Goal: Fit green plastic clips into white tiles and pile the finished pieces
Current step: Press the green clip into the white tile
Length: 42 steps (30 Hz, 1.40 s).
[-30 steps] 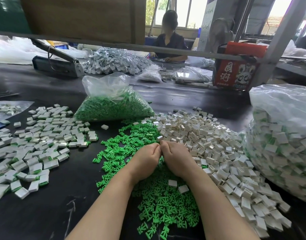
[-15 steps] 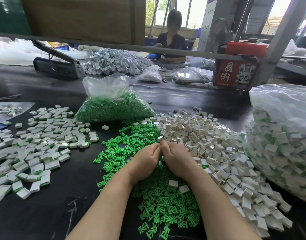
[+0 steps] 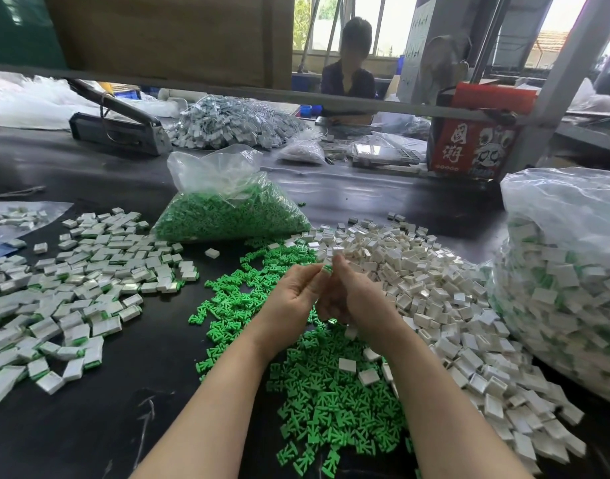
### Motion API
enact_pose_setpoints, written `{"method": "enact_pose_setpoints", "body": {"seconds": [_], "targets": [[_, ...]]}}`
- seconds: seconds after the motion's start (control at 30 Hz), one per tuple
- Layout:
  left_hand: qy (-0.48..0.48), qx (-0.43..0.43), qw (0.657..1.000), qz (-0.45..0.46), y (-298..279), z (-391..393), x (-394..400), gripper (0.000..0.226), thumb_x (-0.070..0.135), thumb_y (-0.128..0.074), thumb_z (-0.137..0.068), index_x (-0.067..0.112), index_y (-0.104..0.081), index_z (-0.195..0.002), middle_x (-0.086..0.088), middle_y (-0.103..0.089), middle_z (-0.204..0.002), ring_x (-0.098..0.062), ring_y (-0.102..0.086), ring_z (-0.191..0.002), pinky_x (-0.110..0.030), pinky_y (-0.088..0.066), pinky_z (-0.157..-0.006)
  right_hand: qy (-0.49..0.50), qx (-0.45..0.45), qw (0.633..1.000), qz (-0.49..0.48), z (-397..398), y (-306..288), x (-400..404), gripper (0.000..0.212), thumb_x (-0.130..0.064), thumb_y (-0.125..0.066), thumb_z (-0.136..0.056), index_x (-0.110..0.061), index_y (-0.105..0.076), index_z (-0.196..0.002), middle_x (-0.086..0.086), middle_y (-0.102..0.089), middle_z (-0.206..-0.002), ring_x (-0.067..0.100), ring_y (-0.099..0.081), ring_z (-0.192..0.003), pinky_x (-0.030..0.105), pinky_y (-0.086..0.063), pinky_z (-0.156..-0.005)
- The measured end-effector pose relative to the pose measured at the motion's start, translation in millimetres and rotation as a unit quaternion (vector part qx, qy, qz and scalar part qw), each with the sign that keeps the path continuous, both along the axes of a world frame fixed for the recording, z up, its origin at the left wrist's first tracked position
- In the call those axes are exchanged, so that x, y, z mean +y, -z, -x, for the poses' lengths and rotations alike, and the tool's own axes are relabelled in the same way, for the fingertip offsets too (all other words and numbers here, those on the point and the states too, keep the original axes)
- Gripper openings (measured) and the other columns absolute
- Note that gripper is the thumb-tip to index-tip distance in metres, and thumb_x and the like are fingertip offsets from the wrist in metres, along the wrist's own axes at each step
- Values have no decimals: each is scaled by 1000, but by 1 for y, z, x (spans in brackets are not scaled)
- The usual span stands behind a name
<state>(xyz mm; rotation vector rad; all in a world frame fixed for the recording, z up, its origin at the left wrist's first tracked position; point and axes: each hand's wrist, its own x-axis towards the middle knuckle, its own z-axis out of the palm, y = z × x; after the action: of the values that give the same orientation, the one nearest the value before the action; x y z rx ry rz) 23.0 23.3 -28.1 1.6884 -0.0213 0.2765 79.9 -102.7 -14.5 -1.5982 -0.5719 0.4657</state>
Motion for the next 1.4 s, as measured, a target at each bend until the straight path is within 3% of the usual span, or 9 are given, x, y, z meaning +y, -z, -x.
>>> {"method": "enact_pose_setpoints", "body": {"seconds": [0.03,0.13,0.33,0.5,0.7,0.83,1.0,1.2,1.4], "targets": [[12,0,1000,-1,-1,0,-1,27,39,-49,-98,23,-64,-114,-7,-66,-94,-10,-59,-75,-35,-50,-71,-5,9,1000,-5,0,0,0,61,-52,-28,-102,-8,-61,-75,5,-57,-59,15,-42,-50,24,-29,-47],[32,-29,999,16,-5,1,-3,26,23,-43,-106,12,-67,-106,2,-63,-70,-8,-54,-61,-20,-47,-63,-16,32,999,-37,-1,1,1,63,-49,-33,-101,7,-61,-94,9,-56,-62,18,-40,-54,27,-26,-49],[-2,-31,996,88,-8,-1,-9,32,16,-47,-97,23,-75,-84,3,-62,-62,-9,-55,-53,-21,-49,-54,-19,30,999,-35,0,0,0,65,-50,-38,-100,11,-60,-97,13,-57,-65,18,-42,-55,23,-31,-48],[-26,-16,991,128,-8,-3,-8,26,19,-52,-83,3,-71,-87,1,-57,-52,-15,-52,-46,-25,-49,-49,-23,36,998,-37,0,1,0,57,-43,-40,-101,9,-62,-98,12,-60,-67,18,-48,-58,21,-35,-49],[-47,12,985,164,-9,-3,-7,23,7,-49,-93,-10,-64,-86,-7,-55,-56,-22,-52,-48,-29,-47,-50,-29,29,999,-28,0,1,0,46,-39,-43,-101,-2,-66,-86,3,-64,-63,10,-54,-53,15,-37,-47],[-59,25,980,186,-11,-3,-7,27,4,-52,-91,6,-63,-66,-11,-53,-58,-24,-51,-53,-28,-46,-48,-25,20,999,-27,1,0,0,42,-39,-47,-99,-3,-67,-88,5,-64,-68,11,-54,-54,16,-38,-47],[-51,65,974,210,-14,-3,-9,25,10,-56,-86,12,-61,-62,-5,-54,-52,-23,-52,-52,-24,-44,-44,-29,8,999,-18,2,0,0,56,-47,-43,-97,3,-66,-85,18,-62,-71,29,-50,-68,26,-37,-56],[-68,75,972,211,-12,-4,-16,37,9,-54,-87,18,-62,-52,-7,-57,-52,-19,-51,-44,-22,-39,-39,-26,24,999,-26,2,5,1,52,-45,-49,-96,4,-63,-86,3,-64,-66,13,-58,-57,20,-47,-55],[-82,63,965,242,-11,-5,-22,21,7,-58,-88,2,-69,-71,-5,-58,-54,-15,-51,-44,-23,-43,-41,-17,42,999,-26,0,7,0,48,-41,-51,-98,5,-64,-91,6,-58,-69,16,-53,-62,25,-46,-60]]}}
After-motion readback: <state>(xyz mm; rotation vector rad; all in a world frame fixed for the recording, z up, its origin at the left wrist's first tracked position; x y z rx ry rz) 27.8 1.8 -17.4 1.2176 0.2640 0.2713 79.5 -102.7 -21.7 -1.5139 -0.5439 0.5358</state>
